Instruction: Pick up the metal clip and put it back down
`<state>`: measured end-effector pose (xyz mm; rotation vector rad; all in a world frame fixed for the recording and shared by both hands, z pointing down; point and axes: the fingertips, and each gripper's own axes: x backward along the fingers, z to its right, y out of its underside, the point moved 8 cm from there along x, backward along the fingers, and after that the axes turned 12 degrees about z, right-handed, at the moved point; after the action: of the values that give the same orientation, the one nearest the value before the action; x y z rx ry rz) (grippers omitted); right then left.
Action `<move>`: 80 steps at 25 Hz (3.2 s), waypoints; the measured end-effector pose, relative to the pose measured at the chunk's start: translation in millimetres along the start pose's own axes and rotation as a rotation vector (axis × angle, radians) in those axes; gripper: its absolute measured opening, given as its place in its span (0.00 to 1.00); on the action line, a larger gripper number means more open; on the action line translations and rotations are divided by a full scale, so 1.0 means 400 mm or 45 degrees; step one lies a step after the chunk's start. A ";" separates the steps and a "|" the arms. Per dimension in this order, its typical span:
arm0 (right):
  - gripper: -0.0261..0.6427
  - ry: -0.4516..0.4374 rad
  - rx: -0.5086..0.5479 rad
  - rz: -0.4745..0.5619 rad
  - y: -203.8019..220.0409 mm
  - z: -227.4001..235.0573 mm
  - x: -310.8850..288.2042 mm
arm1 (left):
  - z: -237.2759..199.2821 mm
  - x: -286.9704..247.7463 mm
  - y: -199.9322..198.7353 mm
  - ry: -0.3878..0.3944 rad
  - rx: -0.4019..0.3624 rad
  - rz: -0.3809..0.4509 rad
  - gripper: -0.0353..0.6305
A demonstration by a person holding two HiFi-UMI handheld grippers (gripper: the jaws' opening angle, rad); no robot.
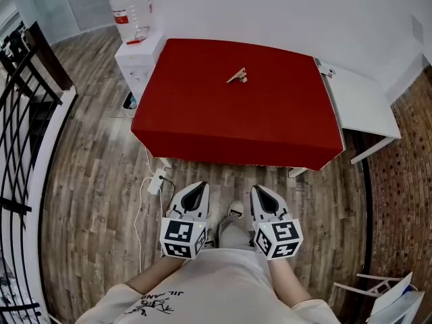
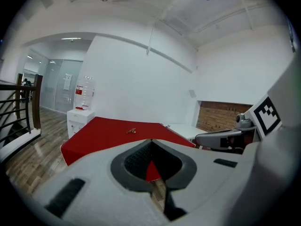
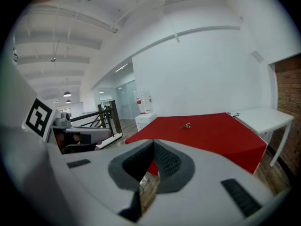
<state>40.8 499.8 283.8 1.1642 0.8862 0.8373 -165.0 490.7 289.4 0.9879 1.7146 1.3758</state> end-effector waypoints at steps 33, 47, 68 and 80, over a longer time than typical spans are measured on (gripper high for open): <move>0.05 -0.107 0.048 0.076 -0.232 0.598 -0.851 | -0.280 -0.993 -0.108 -0.089 -0.012 -0.047 0.06; 0.05 -0.028 0.016 0.004 -0.219 0.617 -0.971 | -0.378 -1.098 -0.108 -0.033 -0.012 -0.108 0.06; 0.05 0.055 -0.093 -0.109 -0.060 0.710 -1.168 | -0.509 -1.282 0.055 -0.026 0.067 -0.203 0.06; 0.05 0.073 -0.142 -0.185 0.059 0.774 -1.299 | -0.550 -1.388 0.170 -0.031 0.054 -0.237 0.06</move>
<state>102.0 -84.7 429.3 0.9716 0.9474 0.7944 -100.3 -89.6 432.2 0.8409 1.7761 1.2080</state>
